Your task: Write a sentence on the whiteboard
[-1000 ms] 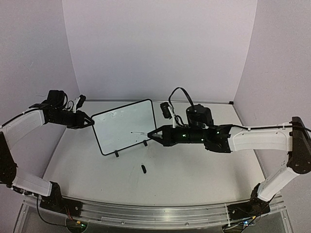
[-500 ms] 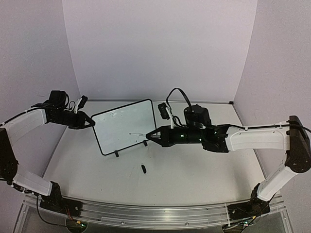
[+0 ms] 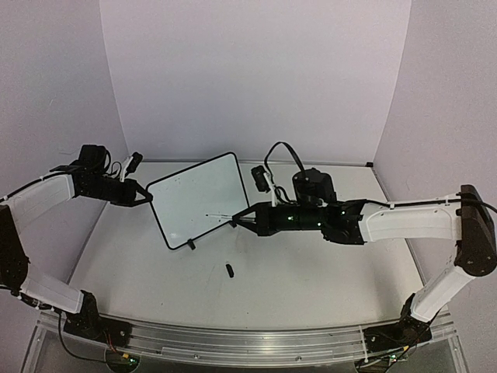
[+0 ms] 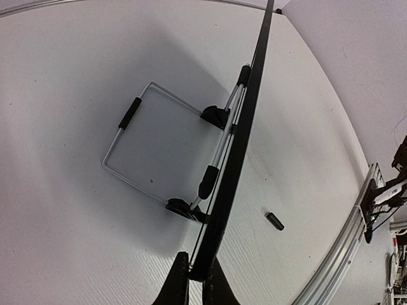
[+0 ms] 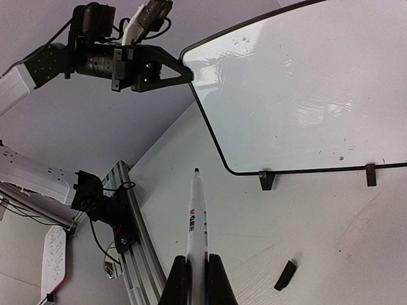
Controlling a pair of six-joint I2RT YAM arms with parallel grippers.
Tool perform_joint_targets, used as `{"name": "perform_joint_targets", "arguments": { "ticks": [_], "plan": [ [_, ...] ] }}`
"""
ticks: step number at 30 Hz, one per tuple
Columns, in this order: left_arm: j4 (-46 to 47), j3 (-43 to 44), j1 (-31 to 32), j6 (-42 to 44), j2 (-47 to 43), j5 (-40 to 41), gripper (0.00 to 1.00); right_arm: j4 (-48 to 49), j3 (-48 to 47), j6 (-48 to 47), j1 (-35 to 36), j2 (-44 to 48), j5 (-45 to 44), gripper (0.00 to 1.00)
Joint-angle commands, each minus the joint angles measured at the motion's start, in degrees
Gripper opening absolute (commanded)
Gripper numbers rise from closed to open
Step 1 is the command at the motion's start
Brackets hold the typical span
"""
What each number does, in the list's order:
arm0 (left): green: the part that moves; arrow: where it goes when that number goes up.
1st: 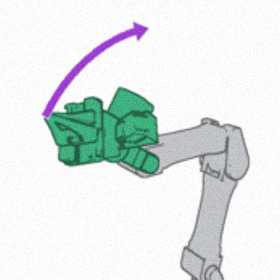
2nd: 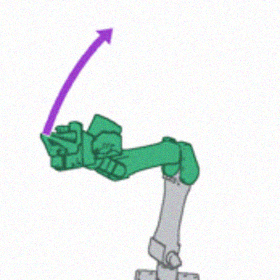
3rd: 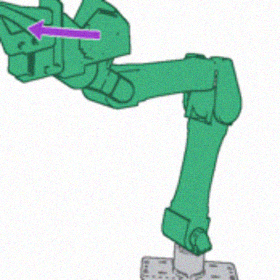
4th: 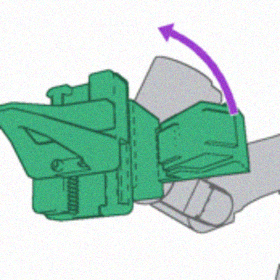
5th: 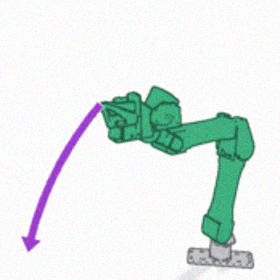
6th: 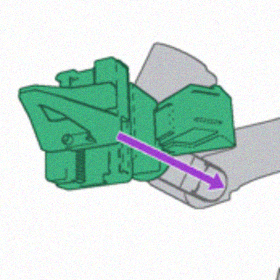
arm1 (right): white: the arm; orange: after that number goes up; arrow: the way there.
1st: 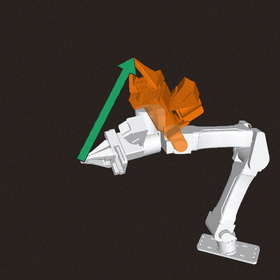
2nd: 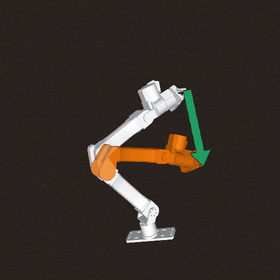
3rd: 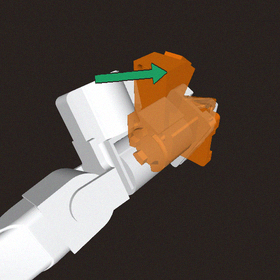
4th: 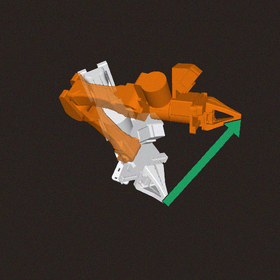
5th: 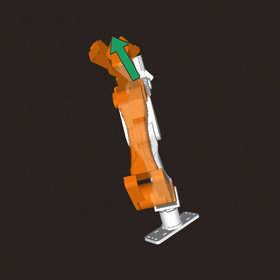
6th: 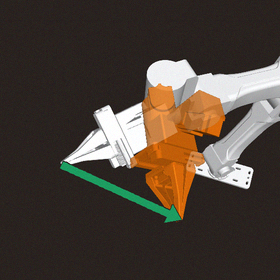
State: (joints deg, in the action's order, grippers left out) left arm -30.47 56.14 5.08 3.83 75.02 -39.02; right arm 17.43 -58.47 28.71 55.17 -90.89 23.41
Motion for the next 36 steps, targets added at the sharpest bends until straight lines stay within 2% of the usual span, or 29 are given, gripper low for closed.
{"name": "perform_joint_targets", "arguments": {
  "ticks": [1, 7, 12, 25, 36],
  "plan": [
    [0.0, 0.8, -0.3, 2.3, -1.1, -1.6, 0.00, 2.4, 0.4, -0.4, 0.5, 1.7, -0.8, 0.00],
    [0.0, -0.6, -0.4, 4.2, -3.0, -3.8, 0.00, 2.4, -1.7, -1.2, 0.4, 0.3, -2.2, 0.00],
    [-0.8, -0.7, -0.3, 4.7, -3.1, -3.0, 0.00, 1.7, -7.6, -4.6, 0.8, -4.0, -2.4, 0.00],
    [-1.6, -0.6, -0.4, 5.1, -2.8, -2.0, 0.00, 4.2, -26.5, -5.1, 0.8, -22.0, 4.9, 0.00],
    [-1.8, -0.5, -0.3, 5.2, -2.7, -1.9, 0.00, 4.0, -35.1, -5.1, 0.9, -29.7, 7.4, 0.00]
  ]
}}
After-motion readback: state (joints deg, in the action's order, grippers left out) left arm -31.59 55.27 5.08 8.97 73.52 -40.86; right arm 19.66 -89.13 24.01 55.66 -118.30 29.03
